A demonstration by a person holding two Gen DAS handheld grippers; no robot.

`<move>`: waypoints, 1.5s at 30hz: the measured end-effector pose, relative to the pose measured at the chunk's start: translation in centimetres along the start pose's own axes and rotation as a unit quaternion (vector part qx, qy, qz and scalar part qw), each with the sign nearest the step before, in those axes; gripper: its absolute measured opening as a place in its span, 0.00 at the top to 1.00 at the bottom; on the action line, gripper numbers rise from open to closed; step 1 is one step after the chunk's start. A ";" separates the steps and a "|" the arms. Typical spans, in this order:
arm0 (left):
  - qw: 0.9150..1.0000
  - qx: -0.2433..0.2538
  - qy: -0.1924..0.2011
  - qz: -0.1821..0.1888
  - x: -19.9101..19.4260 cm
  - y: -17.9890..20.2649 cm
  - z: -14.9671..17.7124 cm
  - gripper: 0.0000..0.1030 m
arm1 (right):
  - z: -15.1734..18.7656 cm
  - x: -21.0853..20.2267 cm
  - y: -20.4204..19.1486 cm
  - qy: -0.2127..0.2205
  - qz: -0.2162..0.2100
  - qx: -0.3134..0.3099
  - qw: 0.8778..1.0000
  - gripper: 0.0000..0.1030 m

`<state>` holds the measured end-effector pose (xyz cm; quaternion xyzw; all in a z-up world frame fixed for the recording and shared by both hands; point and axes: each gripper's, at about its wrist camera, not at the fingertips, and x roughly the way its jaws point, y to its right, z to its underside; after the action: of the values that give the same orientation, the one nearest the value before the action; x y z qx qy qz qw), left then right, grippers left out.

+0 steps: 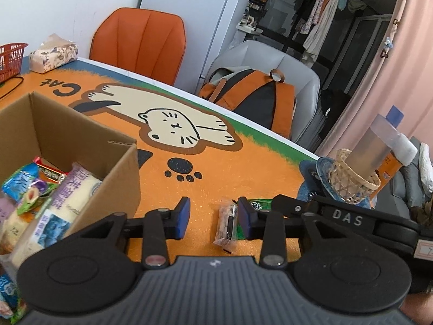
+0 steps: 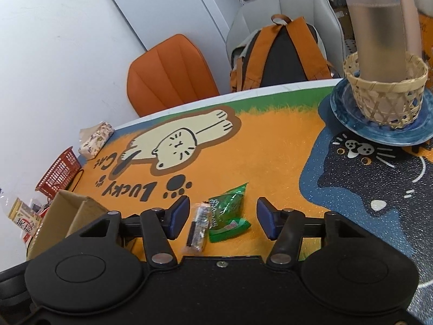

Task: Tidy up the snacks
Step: 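Grasp the clear stick pack with the left gripper while the right gripper grasps the green pack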

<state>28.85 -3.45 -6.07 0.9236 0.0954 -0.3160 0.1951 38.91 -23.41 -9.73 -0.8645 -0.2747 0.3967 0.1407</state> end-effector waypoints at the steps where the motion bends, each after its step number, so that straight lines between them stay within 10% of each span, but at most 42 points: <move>1: 1.000 0.000 -0.002 -0.002 0.3 0.0 0.0 0.64 | -0.1 0.4 0.0 -0.003 0.000 0.000 1.000 0.47; 10: 1.000 -0.002 -0.015 -0.012 1.8 0.0 0.1 0.64 | 0.2 3.5 0.9 -0.038 -0.021 0.023 0.999 0.75; 35: 0.997 0.050 -0.030 -0.048 6.0 2.8 3.0 0.45 | 2.0 -0.5 4.9 0.020 -0.006 0.054 0.998 0.75; 38: 0.997 0.060 -0.026 -0.049 6.0 3.1 3.4 0.52 | 1.9 -0.9 5.1 0.023 -0.007 0.057 0.998 0.75; 41: 0.996 0.067 -0.026 -0.055 5.9 3.1 3.4 0.81 | 1.9 -1.3 4.8 0.031 -0.008 0.052 0.998 0.75; 45: 0.997 0.060 -0.025 -0.041 5.1 2.8 3.7 0.83 | 1.9 -1.3 4.6 0.028 -0.012 0.050 0.998 0.75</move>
<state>31.70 -7.25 -11.07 0.9207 0.1096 -0.3518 0.1290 38.44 -27.87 -12.34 -0.8638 -0.2606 0.3837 0.1965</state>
